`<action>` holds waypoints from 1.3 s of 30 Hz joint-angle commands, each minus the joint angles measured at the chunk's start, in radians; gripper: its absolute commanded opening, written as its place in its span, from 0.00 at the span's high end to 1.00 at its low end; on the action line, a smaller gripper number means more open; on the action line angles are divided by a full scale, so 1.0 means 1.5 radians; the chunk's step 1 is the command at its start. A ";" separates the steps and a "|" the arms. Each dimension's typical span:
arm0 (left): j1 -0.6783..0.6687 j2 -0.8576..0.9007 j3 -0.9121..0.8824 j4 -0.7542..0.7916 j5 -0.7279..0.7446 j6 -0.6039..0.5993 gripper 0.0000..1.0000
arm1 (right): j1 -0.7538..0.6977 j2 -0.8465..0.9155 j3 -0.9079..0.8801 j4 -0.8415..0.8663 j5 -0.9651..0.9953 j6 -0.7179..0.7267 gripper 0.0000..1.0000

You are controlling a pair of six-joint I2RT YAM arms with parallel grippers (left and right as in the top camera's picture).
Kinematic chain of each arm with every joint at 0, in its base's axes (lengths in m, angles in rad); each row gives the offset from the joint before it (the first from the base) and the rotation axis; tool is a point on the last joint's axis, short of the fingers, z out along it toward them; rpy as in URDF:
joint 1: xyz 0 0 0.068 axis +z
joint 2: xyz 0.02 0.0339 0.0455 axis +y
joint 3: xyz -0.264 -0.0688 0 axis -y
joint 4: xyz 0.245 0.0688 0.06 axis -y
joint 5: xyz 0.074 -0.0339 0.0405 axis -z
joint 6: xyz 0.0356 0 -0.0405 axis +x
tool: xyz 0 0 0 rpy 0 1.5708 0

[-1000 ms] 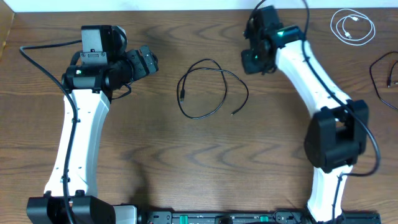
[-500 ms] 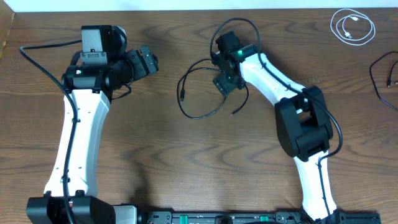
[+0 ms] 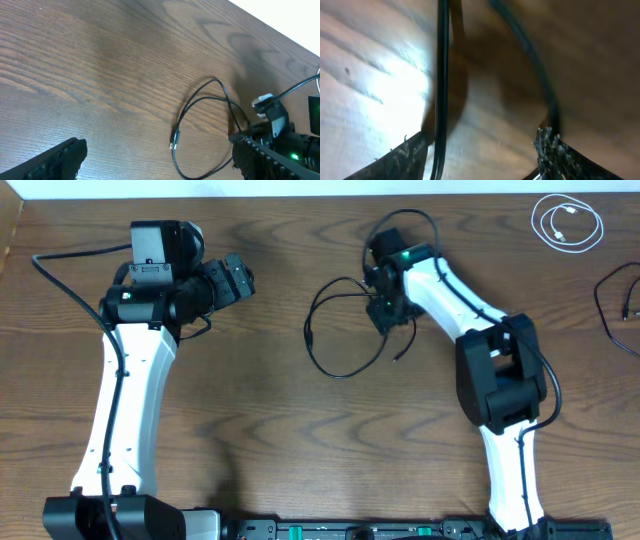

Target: Untangle cables

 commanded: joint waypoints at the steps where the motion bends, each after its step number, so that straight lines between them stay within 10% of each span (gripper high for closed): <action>1: 0.000 0.001 0.008 0.000 0.006 0.014 0.02 | -0.023 0.020 -0.019 -0.011 -0.085 0.035 0.39; 10: 0.000 0.001 0.008 0.000 0.006 0.014 0.02 | -0.030 0.005 -0.018 -0.060 -0.011 0.042 0.48; 24: 0.000 0.001 0.008 0.000 0.006 0.014 0.02 | -0.034 -0.015 -0.022 -0.084 0.201 0.284 0.31; 39: 0.000 0.001 0.008 0.000 0.006 0.014 0.02 | -0.088 -0.015 -0.151 -0.016 0.046 0.293 0.56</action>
